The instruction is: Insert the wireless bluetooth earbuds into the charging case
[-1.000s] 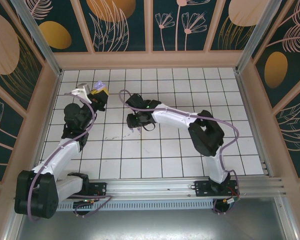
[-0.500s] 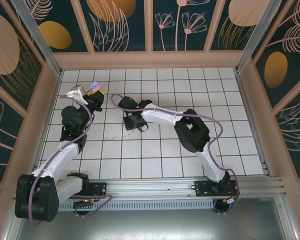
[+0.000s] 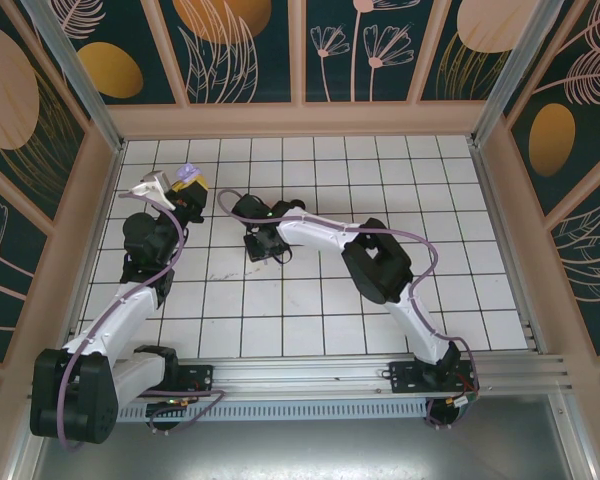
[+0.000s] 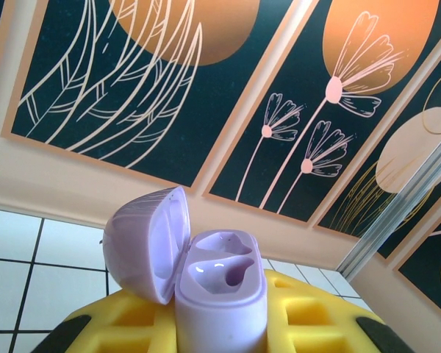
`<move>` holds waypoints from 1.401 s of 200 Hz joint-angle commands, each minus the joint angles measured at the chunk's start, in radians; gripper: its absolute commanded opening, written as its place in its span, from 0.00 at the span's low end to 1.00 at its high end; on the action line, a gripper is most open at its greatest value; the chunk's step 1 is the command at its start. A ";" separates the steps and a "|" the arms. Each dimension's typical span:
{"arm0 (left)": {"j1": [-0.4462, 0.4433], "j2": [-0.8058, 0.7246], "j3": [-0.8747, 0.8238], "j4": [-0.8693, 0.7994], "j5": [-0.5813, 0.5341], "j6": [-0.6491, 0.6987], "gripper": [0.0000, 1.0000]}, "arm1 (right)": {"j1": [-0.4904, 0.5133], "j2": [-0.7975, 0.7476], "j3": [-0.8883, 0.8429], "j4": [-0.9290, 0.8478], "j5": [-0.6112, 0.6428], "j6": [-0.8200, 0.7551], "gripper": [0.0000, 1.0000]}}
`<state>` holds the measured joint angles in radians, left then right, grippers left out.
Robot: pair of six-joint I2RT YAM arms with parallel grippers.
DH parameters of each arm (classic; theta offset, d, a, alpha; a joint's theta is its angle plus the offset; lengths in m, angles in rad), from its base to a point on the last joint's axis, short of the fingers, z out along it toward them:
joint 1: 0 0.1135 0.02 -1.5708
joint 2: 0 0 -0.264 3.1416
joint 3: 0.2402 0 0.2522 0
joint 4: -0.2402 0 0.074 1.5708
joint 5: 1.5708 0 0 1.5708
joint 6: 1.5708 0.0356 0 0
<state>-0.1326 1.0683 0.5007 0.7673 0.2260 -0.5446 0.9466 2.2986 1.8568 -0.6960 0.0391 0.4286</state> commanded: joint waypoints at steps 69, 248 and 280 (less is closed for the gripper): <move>0.007 -0.007 -0.011 0.078 -0.003 -0.017 0.00 | 0.021 0.055 0.055 -0.073 0.049 0.042 0.35; 0.007 -0.001 -0.013 0.093 -0.004 -0.037 0.00 | 0.046 0.066 0.053 -0.085 0.070 0.070 0.21; 0.007 -0.002 -0.004 0.082 0.007 -0.033 0.00 | 0.043 0.033 0.057 -0.076 0.078 0.070 0.18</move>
<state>-0.1326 1.0687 0.4950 0.8112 0.2264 -0.5705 0.9752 2.3360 1.8977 -0.7448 0.1192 0.4824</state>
